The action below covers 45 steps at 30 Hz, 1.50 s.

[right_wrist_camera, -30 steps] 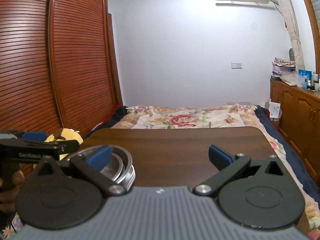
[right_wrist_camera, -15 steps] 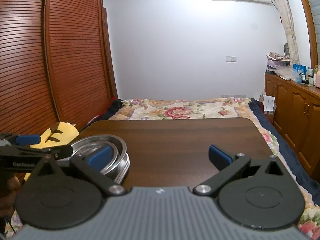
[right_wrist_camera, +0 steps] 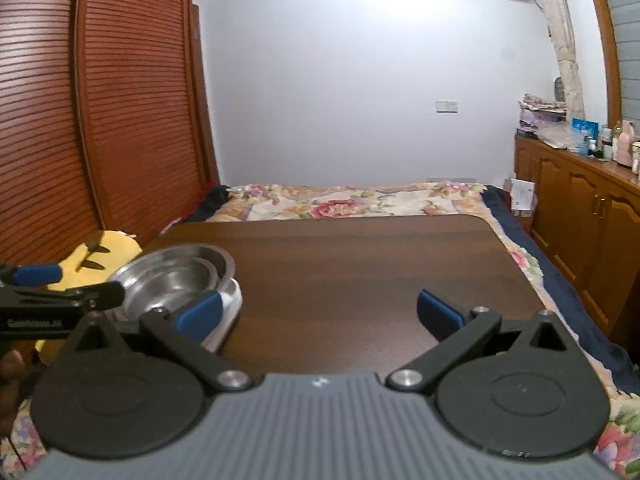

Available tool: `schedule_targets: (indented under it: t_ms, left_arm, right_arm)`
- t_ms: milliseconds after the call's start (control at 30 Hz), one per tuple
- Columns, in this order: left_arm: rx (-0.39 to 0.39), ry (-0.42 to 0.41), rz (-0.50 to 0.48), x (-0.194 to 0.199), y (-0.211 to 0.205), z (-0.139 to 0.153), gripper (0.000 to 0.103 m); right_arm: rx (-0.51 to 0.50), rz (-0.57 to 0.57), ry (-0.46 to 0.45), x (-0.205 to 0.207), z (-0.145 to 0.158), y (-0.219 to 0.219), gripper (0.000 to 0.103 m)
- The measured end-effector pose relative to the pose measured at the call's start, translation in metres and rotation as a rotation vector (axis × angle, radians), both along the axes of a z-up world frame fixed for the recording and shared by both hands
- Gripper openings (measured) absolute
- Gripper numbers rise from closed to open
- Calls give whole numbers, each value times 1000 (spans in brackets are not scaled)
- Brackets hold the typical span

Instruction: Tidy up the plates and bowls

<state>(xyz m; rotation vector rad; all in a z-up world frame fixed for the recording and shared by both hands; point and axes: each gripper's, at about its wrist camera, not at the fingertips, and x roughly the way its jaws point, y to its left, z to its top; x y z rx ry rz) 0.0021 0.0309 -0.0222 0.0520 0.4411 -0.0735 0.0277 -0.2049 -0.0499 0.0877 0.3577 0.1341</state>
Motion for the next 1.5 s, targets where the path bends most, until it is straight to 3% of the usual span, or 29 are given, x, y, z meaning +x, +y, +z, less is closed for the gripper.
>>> schedule_targets:
  t_ms: [333,1500]
  left_arm:
    - [3,19,2,1,0,-9,103]
    - [9,20,3,1,1,-11,103]
  right_arm:
    - [30,-11,60,3,-20,-4,103]
    - [30,-14,58,3,-18,-5,103]
